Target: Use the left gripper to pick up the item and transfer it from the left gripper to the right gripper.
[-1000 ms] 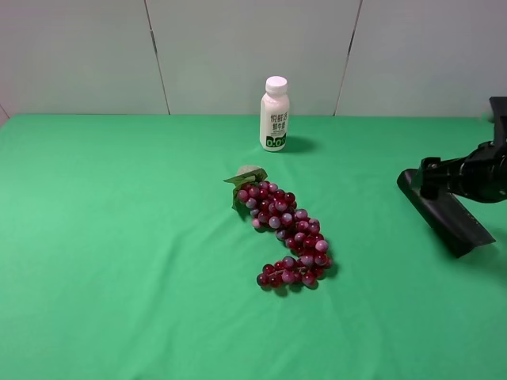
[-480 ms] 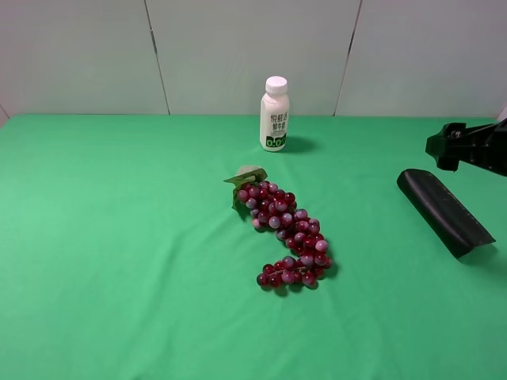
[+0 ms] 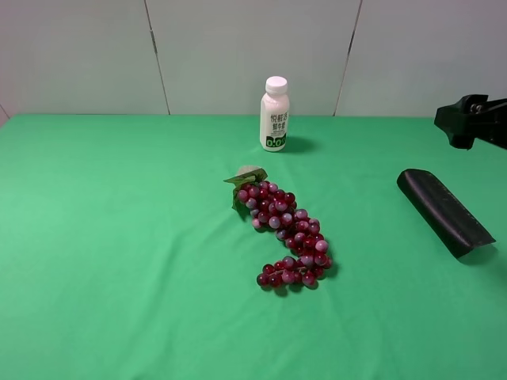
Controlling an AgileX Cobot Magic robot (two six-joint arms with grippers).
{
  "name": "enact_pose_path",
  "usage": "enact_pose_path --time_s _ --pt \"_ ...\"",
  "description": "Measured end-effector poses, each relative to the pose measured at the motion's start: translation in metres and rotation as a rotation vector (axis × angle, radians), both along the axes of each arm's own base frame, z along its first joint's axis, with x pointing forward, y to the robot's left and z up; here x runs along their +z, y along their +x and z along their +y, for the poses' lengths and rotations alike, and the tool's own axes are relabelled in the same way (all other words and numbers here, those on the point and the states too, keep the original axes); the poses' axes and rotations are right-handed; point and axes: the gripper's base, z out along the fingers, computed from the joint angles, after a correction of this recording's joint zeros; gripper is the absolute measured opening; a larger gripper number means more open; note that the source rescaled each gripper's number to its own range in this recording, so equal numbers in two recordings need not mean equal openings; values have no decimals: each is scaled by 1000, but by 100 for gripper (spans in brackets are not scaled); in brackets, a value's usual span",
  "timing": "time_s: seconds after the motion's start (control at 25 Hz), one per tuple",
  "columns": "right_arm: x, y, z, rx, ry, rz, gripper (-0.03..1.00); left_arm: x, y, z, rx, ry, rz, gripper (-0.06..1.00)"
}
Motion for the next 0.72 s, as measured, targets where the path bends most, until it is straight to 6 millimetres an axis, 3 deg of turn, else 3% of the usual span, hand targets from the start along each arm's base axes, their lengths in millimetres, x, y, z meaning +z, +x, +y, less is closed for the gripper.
enact_pose_path --time_s 0.44,0.72 --pt "22 -18 12 107 122 -117 100 0 0 0 0 0 0 100" --pt "24 -28 21 207 158 -82 100 0 0 0 0 0 0 100"
